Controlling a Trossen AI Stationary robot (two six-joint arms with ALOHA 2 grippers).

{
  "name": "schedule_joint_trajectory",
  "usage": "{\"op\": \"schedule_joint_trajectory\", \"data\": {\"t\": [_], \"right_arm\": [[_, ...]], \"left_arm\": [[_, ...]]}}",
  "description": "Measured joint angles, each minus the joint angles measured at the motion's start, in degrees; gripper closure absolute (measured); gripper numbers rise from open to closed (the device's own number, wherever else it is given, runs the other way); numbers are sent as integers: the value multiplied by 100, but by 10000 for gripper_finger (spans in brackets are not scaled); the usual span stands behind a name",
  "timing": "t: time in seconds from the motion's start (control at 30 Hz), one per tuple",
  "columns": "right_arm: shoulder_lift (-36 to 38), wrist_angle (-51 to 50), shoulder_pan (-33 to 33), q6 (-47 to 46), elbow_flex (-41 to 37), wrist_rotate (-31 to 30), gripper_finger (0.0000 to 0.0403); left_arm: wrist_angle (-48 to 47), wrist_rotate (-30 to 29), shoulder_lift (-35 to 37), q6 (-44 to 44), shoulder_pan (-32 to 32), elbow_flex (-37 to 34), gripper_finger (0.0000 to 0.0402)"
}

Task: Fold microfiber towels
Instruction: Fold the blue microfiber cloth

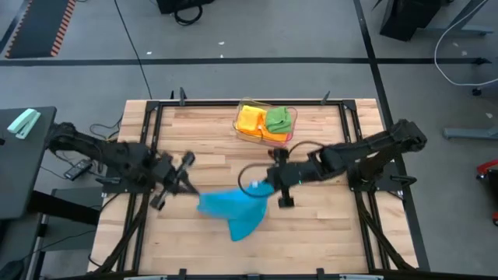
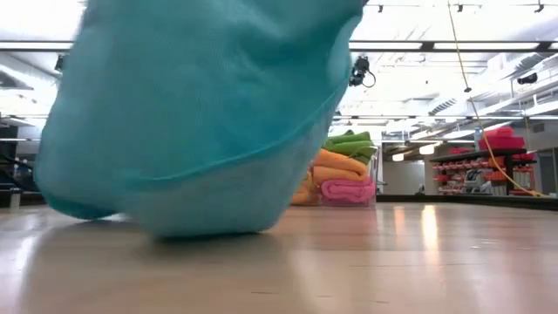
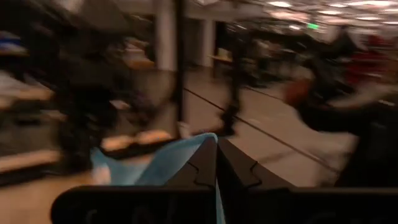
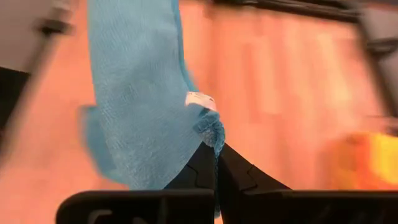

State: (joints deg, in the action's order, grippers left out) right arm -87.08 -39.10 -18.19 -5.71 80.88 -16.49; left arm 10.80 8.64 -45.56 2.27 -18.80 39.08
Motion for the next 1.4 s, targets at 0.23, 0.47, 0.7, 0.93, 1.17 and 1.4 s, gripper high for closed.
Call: {"op": "schedule_joint_trajectory", "data": {"t": [0.23,0.47,0.7,0.93,1.17,1.4], "right_arm": [[345,381,868,1104,0,-1096,399],[559,961,910,1825,7,-1158,399],[154,-25,386,959,-4,-497,399],[-251,-328,-318,230,-4,435,399],[-552,-566,-870,-444,-2,758,399],[-622,-591,-1117,-948,-2,804,399]], "left_arm": [[-948,4,-25,-439,1125,1117,391],[-2028,68,-516,-881,1114,1909,396],[-2209,67,-923,-590,711,1632,391],[-2152,228,-1605,4,-125,1198,390],[-1288,225,-2527,209,-765,1204,394],[-771,219,-3407,161,-1042,1218,390]]}}
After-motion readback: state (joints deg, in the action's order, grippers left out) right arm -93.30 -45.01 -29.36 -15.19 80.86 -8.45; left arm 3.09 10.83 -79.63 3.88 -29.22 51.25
